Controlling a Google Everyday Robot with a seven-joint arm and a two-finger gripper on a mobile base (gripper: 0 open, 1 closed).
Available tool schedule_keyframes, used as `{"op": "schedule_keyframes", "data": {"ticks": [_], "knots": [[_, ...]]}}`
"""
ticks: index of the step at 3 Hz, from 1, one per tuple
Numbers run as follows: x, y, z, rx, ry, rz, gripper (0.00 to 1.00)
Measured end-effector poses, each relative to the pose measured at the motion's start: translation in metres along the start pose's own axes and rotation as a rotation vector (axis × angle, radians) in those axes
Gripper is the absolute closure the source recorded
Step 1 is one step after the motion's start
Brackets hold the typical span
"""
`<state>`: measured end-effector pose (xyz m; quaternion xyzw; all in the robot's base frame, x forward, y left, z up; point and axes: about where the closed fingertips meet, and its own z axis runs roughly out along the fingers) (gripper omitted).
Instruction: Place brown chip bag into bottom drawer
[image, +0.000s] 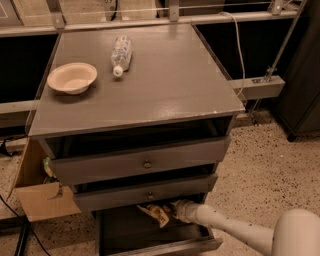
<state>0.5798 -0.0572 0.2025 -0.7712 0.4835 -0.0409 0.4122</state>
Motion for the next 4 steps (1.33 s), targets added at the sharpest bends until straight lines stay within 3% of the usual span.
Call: {"op": "schedule_keyframes", "data": {"ticks": [2,4], "knots": [[0.014,0.024,0.03,-0.064,-0.025,0.027,1.0],[0.015,0.026,0.032,-0.069,-0.027,0.029,0.62]]}}
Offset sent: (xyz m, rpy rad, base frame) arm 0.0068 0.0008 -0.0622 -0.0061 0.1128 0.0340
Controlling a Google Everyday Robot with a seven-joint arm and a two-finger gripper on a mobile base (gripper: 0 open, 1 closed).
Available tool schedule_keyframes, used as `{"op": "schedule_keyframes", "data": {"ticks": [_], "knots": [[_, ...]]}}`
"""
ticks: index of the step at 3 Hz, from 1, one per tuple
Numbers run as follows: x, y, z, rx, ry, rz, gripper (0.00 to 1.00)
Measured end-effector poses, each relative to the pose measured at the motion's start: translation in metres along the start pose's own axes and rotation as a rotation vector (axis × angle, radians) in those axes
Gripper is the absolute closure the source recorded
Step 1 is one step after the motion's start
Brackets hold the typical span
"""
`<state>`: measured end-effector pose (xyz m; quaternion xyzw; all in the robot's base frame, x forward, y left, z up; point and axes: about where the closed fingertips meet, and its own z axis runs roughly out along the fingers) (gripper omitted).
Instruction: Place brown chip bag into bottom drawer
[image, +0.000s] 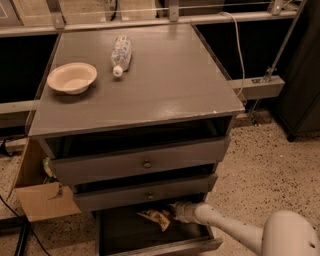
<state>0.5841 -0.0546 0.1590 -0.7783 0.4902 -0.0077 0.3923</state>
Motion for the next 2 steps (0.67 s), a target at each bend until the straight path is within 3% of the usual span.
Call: {"op": "schedule_keyframes", "data": {"ticks": [2], "knots": [[-0.0001,0.0,0.0001,0.0,0.0,0.0,0.07]]}}
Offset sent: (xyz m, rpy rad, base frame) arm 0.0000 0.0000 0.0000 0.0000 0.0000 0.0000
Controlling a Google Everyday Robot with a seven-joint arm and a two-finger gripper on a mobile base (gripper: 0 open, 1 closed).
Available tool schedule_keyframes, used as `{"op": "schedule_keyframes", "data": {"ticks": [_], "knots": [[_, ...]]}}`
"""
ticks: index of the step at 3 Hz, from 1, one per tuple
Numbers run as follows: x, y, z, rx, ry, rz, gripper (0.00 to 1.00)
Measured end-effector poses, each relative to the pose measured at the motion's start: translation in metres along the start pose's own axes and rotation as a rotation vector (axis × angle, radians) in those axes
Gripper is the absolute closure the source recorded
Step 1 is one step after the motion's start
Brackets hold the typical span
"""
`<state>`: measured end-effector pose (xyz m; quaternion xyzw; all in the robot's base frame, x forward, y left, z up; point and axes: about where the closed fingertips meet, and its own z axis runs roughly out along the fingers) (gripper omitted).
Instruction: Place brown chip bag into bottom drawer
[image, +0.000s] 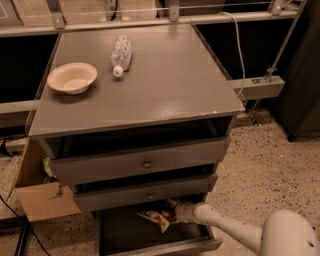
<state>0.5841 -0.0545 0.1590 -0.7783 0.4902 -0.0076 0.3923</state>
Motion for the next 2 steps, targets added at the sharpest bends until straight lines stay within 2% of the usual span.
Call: {"op": "schedule_keyframes", "data": {"ticks": [1,2], "knots": [[0.0,0.0,0.0,0.0,0.0,0.0,0.0],[0.0,0.0,0.0,0.0,0.0,0.0,0.0]]}}
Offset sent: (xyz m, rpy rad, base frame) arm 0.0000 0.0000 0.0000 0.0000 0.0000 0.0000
